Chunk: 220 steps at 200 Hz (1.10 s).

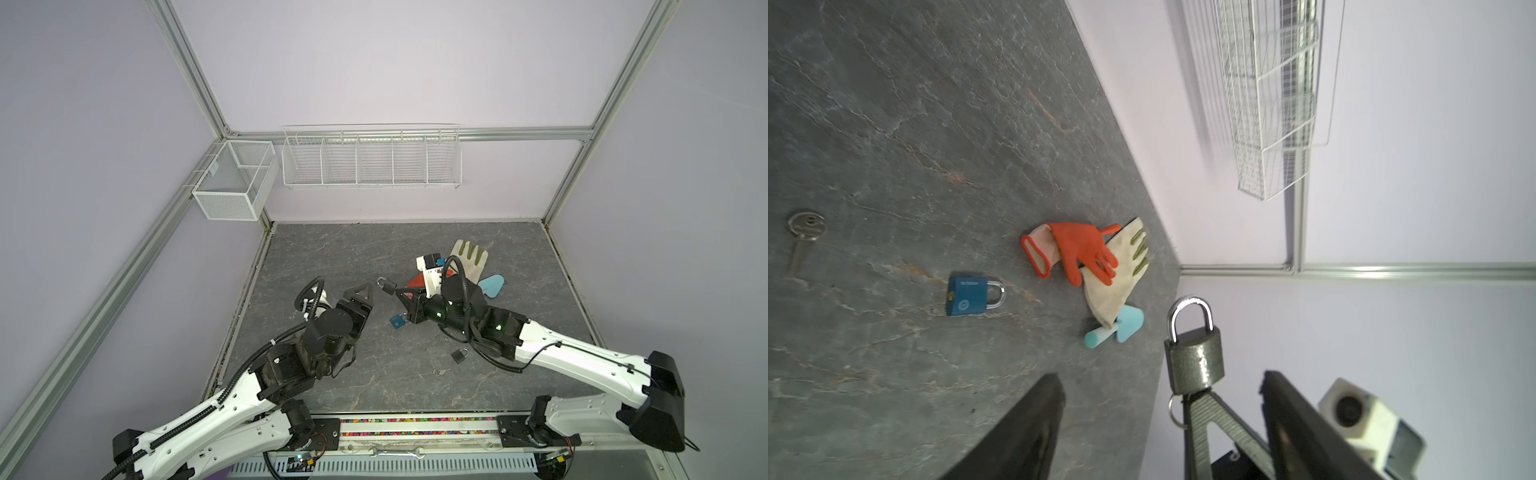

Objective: Unlock with the key

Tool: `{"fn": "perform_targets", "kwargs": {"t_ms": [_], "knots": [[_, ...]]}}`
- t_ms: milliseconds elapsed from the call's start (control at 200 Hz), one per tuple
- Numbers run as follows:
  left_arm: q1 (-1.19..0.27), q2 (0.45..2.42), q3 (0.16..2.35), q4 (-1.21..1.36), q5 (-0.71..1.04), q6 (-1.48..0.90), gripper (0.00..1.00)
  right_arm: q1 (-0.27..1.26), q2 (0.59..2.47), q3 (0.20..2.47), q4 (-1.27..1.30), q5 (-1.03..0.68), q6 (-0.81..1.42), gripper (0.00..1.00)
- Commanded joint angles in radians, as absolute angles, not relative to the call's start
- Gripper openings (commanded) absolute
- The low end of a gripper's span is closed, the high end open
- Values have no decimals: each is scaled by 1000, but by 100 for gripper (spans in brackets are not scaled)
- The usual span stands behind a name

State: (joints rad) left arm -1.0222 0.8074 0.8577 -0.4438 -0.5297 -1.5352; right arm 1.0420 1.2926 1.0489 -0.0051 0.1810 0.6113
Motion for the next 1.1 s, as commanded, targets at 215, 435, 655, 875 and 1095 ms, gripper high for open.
{"fn": "perform_targets", "kwargs": {"t_ms": [215,435,655,875,1095], "knots": [[-971,926,953,-426,-374,-1561,75,1108,1332,1116,1,331,325,7],[-968,965,970,-390,-363,-1571,60,1124,1340,1118,-6,377,272,6],[-956,983,955,-342,-361,-1597,48,1129,1336,1120,-8,381,266,6],[-956,996,919,-259,-351,-1630,43,1131,1338,1112,5,371,292,6],[-956,998,893,-244,-352,-1666,43,1131,1344,1111,18,380,309,7]]}}
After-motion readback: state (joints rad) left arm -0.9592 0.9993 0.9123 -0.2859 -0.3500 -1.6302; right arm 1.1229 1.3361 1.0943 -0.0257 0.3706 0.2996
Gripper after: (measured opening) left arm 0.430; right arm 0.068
